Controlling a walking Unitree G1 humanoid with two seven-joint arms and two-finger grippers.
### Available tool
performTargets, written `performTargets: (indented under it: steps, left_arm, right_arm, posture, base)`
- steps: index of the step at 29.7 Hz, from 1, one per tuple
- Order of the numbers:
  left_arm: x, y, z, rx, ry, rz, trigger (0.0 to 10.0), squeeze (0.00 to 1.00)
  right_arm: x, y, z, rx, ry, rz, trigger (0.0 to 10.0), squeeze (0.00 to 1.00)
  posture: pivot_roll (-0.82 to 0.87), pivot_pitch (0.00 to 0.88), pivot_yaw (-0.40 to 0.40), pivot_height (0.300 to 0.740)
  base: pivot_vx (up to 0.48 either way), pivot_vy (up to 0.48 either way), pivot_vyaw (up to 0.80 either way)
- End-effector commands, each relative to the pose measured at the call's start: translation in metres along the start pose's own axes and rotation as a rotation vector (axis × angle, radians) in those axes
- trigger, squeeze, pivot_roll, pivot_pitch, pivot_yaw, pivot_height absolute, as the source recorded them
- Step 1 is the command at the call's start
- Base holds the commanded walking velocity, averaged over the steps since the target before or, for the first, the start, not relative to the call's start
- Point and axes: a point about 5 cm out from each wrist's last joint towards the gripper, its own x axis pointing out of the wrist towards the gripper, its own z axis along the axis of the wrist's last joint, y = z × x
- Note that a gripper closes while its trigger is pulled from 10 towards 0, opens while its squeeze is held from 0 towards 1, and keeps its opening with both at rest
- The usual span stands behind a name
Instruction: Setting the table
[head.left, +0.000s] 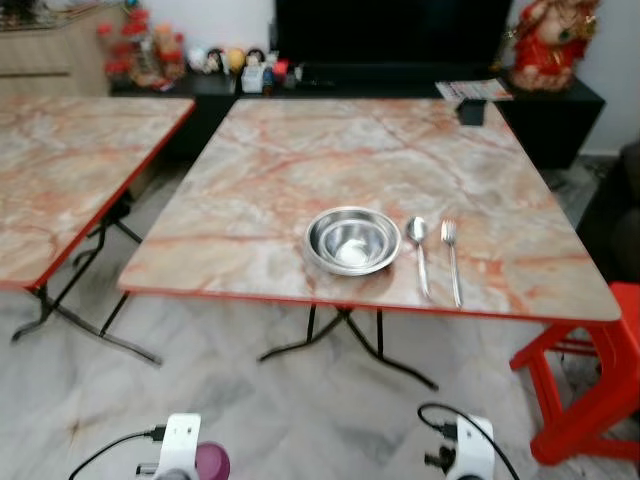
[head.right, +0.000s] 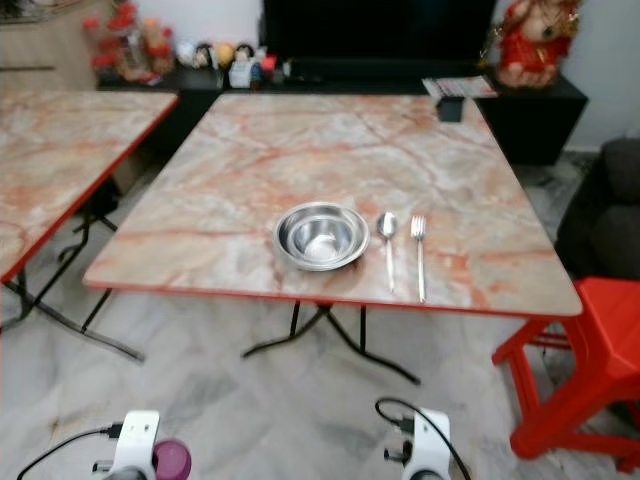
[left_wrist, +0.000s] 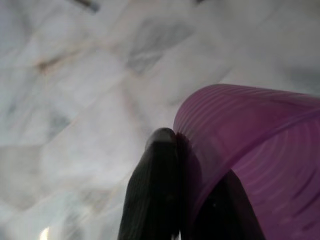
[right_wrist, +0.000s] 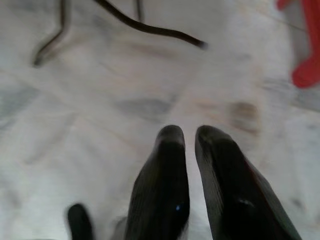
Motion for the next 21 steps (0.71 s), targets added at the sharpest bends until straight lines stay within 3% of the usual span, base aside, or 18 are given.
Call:
performTargets:
  steps: [1, 13, 21]
  left_arm:
    - [-0.0008, 0.0105, -0.0056, -0.002, 0.015, 0.025, 10.0, 0.00]
    - [-0.0009, 0.0085, -0.0066, -0.006, 0.022, 0.010, 10.0, 0.00]
    - [-0.0016, 0.0054, -0.0100, 0.000, 0.030, 0.008, 10.0, 0.00]
  right_arm:
    - [0.0022, 0.0094, 0.0093, 0.011, -0.029, 0.018, 10.0, 0.00]
    - [0.0025, 0.0105, 0.0101, 0.004, -0.027, 0.025, 10.0, 0.00]
    - [0.0021, 0.0092, 0.0085, -0.002, -0.025, 0.025, 10.0, 0.00]
  posture:
    - [-0.05, 0.000, 0.007, 0.740]
    - [-0.05, 0.000, 0.003, 0.740]
    - [-0.05, 0.000, -0.005, 0.740]
  base:
    - [0.349, 0.000, 0.00]
    - [0.284, 0.000, 0.00]
    - [0.000, 0.000, 0.00]
